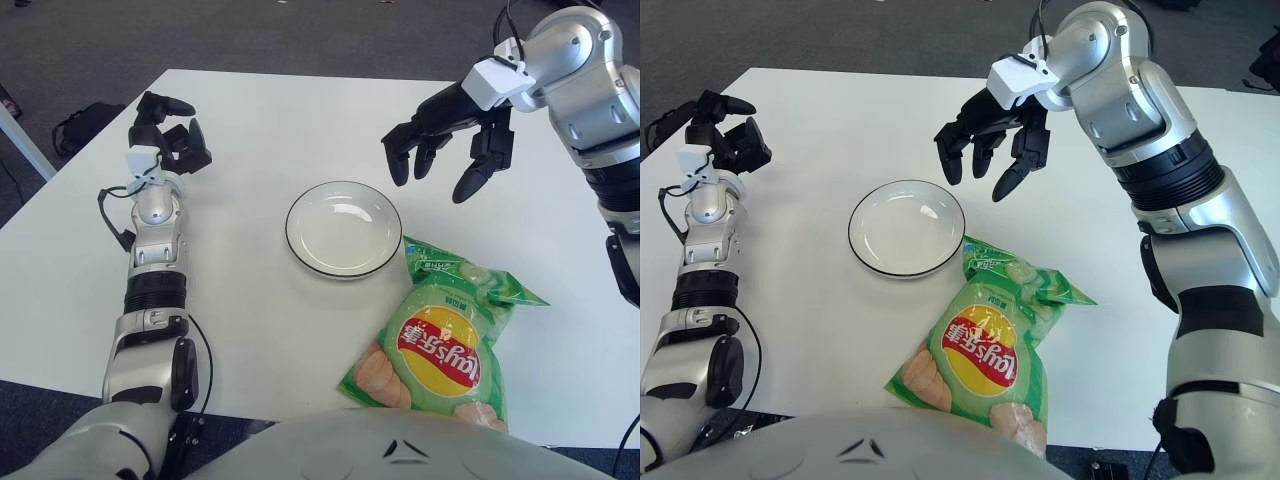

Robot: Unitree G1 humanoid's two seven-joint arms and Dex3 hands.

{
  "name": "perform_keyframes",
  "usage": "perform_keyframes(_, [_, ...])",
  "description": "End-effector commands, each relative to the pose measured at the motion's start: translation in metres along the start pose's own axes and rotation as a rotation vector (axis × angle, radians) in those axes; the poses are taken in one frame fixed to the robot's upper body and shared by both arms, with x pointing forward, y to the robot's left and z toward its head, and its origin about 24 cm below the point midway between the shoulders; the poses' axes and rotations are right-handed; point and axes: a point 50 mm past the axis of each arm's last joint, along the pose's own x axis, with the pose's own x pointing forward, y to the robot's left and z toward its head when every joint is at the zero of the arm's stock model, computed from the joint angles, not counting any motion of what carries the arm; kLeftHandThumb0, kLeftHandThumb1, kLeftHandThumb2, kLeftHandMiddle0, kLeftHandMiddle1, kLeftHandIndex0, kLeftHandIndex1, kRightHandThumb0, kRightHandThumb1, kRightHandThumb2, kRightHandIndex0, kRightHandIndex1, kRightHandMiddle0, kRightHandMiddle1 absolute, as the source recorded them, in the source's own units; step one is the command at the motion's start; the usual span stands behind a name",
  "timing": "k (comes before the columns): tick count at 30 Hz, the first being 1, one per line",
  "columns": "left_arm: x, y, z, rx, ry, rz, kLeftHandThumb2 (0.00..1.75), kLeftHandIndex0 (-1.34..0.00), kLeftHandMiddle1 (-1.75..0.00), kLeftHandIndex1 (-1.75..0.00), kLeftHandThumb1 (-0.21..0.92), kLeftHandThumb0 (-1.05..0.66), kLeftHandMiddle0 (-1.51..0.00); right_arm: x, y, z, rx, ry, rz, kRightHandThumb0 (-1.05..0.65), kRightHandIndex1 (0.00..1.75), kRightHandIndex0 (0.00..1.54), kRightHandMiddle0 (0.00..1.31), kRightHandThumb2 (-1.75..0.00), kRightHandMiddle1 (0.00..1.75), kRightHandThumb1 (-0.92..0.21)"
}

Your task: Put the snack into the plate.

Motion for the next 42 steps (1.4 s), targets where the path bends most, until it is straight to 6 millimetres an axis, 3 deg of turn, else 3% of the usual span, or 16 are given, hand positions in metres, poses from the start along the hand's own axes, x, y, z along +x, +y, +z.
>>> perform_keyframes(1, [0.008, 0.002, 0.007, -0.008, -0.016, 0.001, 1.09, -0.47, -1.75, -1.75, 0.5, -0.43, -1.14, -0.006, -0.006, 0.003, -0.009, 0.015, -0.021, -0.79, 0.53, 0.3, 0.11, -0.61, 1.21, -0.6])
perform_keyframes(7, [0.009, 0.006, 0.008, 0.011, -0.017, 0.004, 1.09, -0.47, -1.75, -1.75, 0.49, -0.43, -1.16, -0.004, -0.009, 0.007, -0.011, 0.013, -0.021, -0.79, 0.53, 0.3, 0.11, -0.61, 1.21, -0.6])
perform_keyframes(18, [0.004, -0.001, 0.017, 0.062, -0.076, 0.007, 1.27, -0.59, -1.75, -1.75, 0.35, -0.47, -1.22, -0.003, -0.01, 0.01, -0.011, 0.013, -0.02, -0.79, 0.53, 0.3, 0.11, -0.61, 1.21, -0.6])
perform_keyframes(32, [0.005, 0.003, 0.018, 0.059, -0.027, -0.001, 1.27, -0.59, -1.75, -1.75, 0.35, -0.47, -1.21, -0.002, -0.011, 0.012, -0.01, 0.013, -0.02, -0.79, 0.53, 0.3, 0.11, -0.61, 1.21, -0.6])
perform_keyframes(33, [0.005, 0.003, 0.017, 0.052, -0.022, 0.0, 1.27, -0.58, -1.75, -1.75, 0.36, -0.47, -1.21, 0.004, -0.008, -0.012, -0.073, 0.288, -0.283, -0.79, 0.53, 0.3, 0.11, -0.61, 1.21, -0.6])
perform_keyframes(34, [0.006, 0.003, 0.017, 0.046, -0.018, 0.001, 1.26, -0.58, -1.75, -1.75, 0.36, -0.47, -1.21, 0.005, -0.005, -0.025, -0.185, 0.477, -0.461, -0.72, 0.76, 0.42, 0.19, -0.72, 1.32, -0.56])
perform_keyframes(35, [0.006, 0.003, 0.017, 0.043, -0.016, 0.002, 1.26, -0.57, -1.75, -1.75, 0.37, -0.47, -1.22, 0.006, -0.001, -0.03, -0.29, 0.588, -0.57, -0.63, 1.12, 0.59, 0.32, -0.9, 1.47, -0.5])
perform_keyframes(36, [0.006, 0.003, 0.017, 0.042, -0.015, 0.003, 1.25, -0.57, -1.75, -1.75, 0.37, -0.46, -1.22, 0.006, 0.001, -0.032, -0.352, 0.639, -0.623, -0.56, 1.34, 0.7, 0.4, -1.01, 1.57, -0.47])
perform_keyframes(38, [0.007, 0.003, 0.017, 0.044, -0.017, 0.005, 1.25, -0.57, -1.75, -1.75, 0.37, -0.46, -1.22, 0.007, 0.001, -0.032, -0.357, 0.644, -0.631, -0.51, 1.54, 0.79, 0.47, -1.11, 1.66, -0.43])
perform_keyframes(42, [0.006, 0.003, 0.017, 0.049, -0.025, 0.0, 1.25, -0.57, -1.75, -1.75, 0.37, -0.46, -1.22, 0.008, 0.001, -0.033, -0.368, 0.654, -0.649, -0.46, 1.7, 0.87, 0.53, -1.19, 1.73, -0.4])
